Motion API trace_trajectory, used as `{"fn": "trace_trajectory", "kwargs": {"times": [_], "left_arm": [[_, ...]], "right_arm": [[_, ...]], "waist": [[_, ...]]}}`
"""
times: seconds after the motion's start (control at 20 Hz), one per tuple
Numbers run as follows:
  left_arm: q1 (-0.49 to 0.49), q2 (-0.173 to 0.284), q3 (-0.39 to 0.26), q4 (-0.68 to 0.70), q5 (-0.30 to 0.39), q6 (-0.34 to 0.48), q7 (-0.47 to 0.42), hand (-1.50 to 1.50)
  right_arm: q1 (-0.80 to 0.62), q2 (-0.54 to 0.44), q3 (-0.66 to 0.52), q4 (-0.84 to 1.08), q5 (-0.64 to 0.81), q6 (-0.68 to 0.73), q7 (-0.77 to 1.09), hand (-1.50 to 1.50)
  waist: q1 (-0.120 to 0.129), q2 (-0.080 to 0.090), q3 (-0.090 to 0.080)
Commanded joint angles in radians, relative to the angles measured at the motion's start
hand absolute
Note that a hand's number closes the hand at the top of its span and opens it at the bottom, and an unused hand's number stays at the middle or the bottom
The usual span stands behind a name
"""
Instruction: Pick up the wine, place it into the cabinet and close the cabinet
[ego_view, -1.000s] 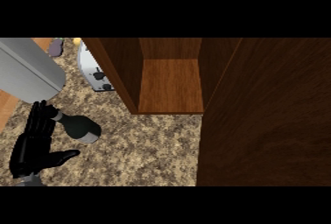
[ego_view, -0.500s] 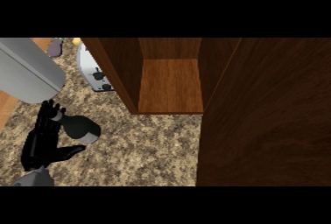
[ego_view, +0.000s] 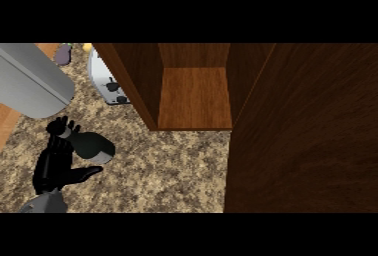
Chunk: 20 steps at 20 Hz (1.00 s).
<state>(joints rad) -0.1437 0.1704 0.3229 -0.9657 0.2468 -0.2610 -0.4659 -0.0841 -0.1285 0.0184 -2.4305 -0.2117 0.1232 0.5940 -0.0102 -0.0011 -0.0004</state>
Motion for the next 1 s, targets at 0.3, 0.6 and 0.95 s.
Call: {"fn": "trace_trajectory", "kwargs": {"times": [0.3,0.6,0.95], "left_arm": [[-0.084,0.002,-0.011,0.155,-0.001,-0.021,-0.041,-1.5],[-0.127,0.018,0.008,0.175,0.033,-0.031,-0.04,-1.5],[-0.198,0.01,-0.016,0.341,0.023,-0.148,-0.143,1.5]], "right_arm": [[0.025,0.005,0.016,-0.166,-0.036,-0.024,0.083,-1.5],[0.014,-0.022,-0.05,-0.17,-0.097,-0.006,0.093,-1.5],[-0.023,0.004,-0.014,-0.094,-0.068,-0.011,0.075,-1.5]], "waist": [[0.001,0.0,0.0],[0.002,-0.001,0.0],[-0.003,0.002,-0.001]]}}
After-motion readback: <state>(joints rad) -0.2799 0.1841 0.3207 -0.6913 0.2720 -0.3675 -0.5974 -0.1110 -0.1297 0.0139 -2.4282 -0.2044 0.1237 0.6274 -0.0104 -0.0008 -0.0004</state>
